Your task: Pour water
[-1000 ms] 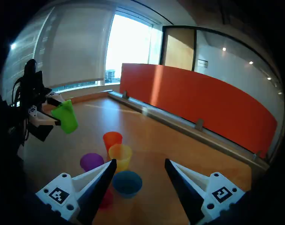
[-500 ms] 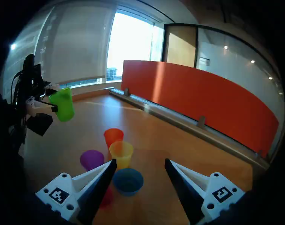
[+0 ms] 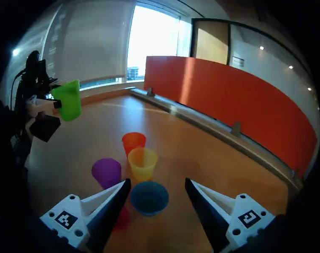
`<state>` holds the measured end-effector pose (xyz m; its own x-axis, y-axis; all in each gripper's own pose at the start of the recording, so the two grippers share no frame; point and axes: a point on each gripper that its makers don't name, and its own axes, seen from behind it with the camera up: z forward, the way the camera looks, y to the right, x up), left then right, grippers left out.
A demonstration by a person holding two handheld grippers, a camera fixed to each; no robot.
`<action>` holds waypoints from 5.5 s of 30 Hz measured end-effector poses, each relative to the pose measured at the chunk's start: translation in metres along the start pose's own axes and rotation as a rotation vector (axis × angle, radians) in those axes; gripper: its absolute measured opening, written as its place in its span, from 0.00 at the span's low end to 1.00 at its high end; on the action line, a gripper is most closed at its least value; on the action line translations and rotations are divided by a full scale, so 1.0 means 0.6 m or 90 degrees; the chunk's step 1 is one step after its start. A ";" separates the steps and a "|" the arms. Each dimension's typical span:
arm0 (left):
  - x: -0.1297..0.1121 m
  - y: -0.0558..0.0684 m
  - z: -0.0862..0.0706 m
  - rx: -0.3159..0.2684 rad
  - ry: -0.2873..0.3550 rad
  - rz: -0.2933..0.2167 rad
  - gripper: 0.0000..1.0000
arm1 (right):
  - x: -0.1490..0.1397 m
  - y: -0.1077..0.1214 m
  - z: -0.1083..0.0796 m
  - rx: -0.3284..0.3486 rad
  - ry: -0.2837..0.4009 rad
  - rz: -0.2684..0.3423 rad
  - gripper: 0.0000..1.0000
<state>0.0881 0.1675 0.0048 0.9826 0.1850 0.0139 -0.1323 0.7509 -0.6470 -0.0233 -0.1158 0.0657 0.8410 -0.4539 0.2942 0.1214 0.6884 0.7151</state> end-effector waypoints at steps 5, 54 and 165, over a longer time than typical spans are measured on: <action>0.006 0.006 -0.004 -0.003 0.005 -0.002 0.84 | -0.012 -0.006 0.009 0.015 -0.020 -0.002 0.99; -0.005 0.019 -0.031 -0.001 0.006 -0.016 0.84 | -0.095 -0.029 0.071 0.073 -0.145 -0.011 1.00; -0.053 0.025 -0.027 0.001 -0.018 -0.022 0.84 | 0.169 -0.054 -0.014 0.015 0.252 0.022 0.90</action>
<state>0.0567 0.1627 -0.0178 0.9827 0.1761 0.0580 -0.0978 0.7580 -0.6448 0.0625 -0.1794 0.0670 0.9832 -0.1742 0.0549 0.0807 0.6839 0.7251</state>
